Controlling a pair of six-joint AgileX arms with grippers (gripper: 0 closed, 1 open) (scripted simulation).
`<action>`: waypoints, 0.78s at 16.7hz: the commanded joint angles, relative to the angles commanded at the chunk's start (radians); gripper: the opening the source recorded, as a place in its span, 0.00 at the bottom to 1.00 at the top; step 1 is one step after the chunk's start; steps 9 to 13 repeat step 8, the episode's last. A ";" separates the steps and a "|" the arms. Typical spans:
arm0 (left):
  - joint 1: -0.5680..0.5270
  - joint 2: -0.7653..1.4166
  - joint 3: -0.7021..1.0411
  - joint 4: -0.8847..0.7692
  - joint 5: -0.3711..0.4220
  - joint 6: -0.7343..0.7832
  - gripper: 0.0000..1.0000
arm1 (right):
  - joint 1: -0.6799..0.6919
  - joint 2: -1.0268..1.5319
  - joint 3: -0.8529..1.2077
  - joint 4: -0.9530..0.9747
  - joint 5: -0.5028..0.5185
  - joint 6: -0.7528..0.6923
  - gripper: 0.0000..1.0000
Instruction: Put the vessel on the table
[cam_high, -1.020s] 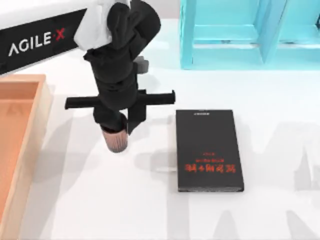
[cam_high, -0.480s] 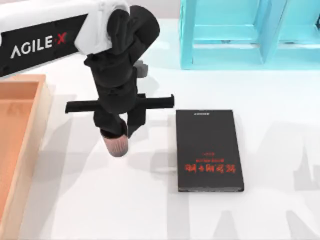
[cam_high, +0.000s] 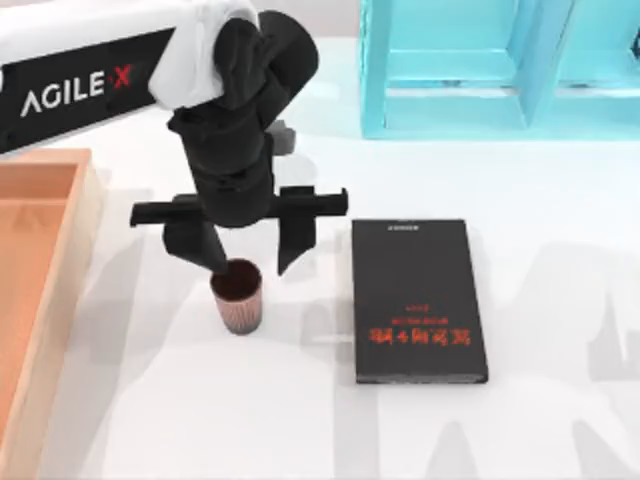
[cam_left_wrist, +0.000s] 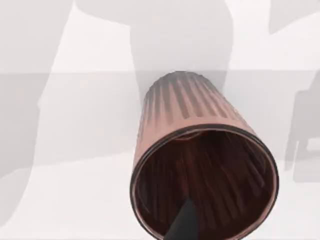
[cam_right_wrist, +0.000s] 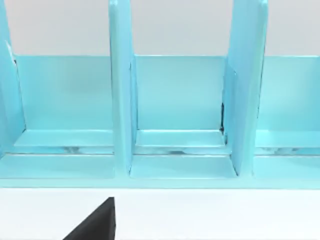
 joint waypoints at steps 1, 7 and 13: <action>0.000 0.000 0.000 0.000 0.000 0.000 0.90 | 0.000 0.000 0.000 0.000 0.000 0.000 1.00; 0.000 0.000 0.000 0.000 0.000 0.000 1.00 | 0.000 0.000 0.000 0.000 0.000 0.000 1.00; 0.000 0.000 0.000 0.000 0.000 0.000 1.00 | 0.000 0.000 0.000 0.000 0.000 0.000 1.00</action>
